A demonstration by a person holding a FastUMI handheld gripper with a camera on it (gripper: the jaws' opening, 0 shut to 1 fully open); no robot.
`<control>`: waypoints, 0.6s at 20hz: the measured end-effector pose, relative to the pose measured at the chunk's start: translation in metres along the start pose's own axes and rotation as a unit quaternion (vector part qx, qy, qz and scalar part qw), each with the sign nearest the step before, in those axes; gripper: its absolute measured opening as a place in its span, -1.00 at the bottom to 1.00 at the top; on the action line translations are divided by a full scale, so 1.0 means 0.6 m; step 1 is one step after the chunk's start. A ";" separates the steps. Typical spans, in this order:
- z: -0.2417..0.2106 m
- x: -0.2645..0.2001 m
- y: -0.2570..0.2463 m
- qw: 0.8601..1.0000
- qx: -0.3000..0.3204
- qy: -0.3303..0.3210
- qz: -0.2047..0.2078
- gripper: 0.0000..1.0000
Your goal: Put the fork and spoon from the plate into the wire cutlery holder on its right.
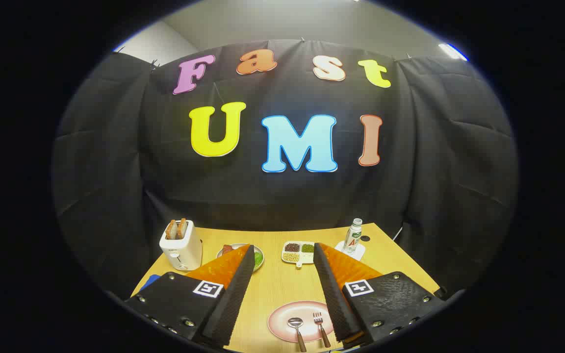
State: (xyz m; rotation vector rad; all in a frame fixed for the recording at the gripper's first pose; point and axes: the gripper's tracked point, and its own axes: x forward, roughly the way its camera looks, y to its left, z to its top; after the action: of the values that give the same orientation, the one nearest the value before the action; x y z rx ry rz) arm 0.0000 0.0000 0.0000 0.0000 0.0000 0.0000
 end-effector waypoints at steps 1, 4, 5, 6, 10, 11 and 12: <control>-0.004 0.002 0.001 1.000 0.001 0.002 0.000 0.51; -0.009 0.005 -0.002 1.000 0.000 0.009 -0.003 0.51; -0.011 0.005 -0.002 1.000 0.001 0.011 -0.003 0.51; -0.014 0.006 -0.002 1.000 0.001 0.012 -0.004 0.51; -0.018 0.009 -0.006 1.000 0.004 0.017 -0.007 0.51; -0.019 0.009 -0.007 1.000 0.005 0.018 -0.007 0.51; -0.021 0.010 -0.008 1.000 0.006 0.020 -0.008 0.51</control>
State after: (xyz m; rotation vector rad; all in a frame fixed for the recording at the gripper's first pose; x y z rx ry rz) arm 0.0058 -0.0048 -0.0127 0.0117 0.0408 -0.0151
